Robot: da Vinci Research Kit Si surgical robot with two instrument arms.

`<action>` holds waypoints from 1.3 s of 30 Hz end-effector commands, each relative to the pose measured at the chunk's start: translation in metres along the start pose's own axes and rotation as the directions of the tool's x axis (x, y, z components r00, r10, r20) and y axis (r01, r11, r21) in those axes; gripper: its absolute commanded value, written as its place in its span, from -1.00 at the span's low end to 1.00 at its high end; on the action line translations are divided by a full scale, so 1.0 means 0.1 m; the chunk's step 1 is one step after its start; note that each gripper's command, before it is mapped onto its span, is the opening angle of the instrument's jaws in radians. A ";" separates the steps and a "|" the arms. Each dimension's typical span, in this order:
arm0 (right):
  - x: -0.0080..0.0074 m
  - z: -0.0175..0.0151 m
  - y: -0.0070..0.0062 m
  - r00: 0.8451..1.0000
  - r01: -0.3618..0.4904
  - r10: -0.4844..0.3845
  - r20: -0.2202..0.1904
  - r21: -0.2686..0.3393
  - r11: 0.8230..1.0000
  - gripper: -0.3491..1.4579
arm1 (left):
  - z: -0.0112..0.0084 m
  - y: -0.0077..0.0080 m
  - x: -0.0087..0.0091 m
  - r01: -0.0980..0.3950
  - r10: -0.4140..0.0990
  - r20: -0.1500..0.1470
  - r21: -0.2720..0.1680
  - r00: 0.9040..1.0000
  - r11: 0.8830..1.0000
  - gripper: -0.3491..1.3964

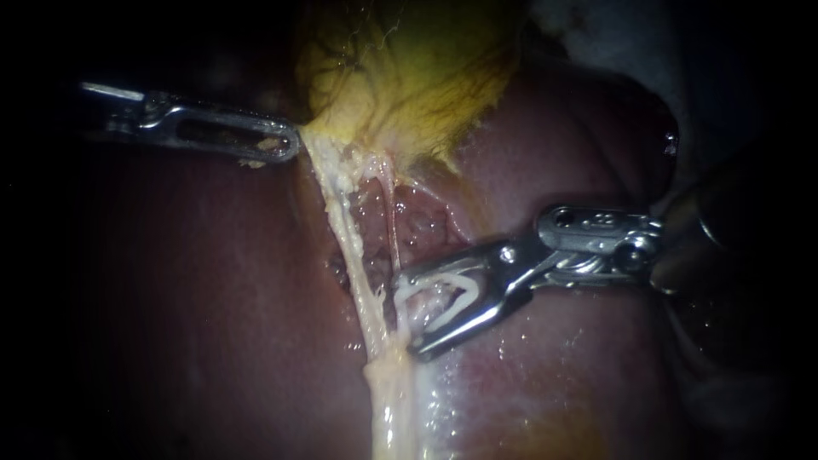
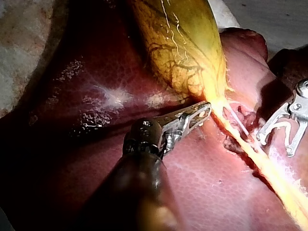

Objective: Clipping first clip left tube

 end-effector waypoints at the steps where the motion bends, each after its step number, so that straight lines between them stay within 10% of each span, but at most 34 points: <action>1: -0.002 0.002 0.002 1.000 -0.005 0.005 -0.001 0.002 1.000 0.01 | 0.000 0.000 0.000 0.000 0.000 0.000 0.000 1.000 1.000 -1.00; 16: -0.033 0.012 0.034 0.999 -0.038 0.038 0.012 0.001 0.999 0.02 | 0.000 0.000 0.000 0.000 0.000 0.000 0.000 1.000 1.000 -1.00; 39: -0.037 0.044 0.057 0.998 -0.058 0.059 -0.014 0.078 0.995 0.01 | 0.001 0.000 0.000 0.000 0.000 0.000 0.000 1.000 1.000 -1.00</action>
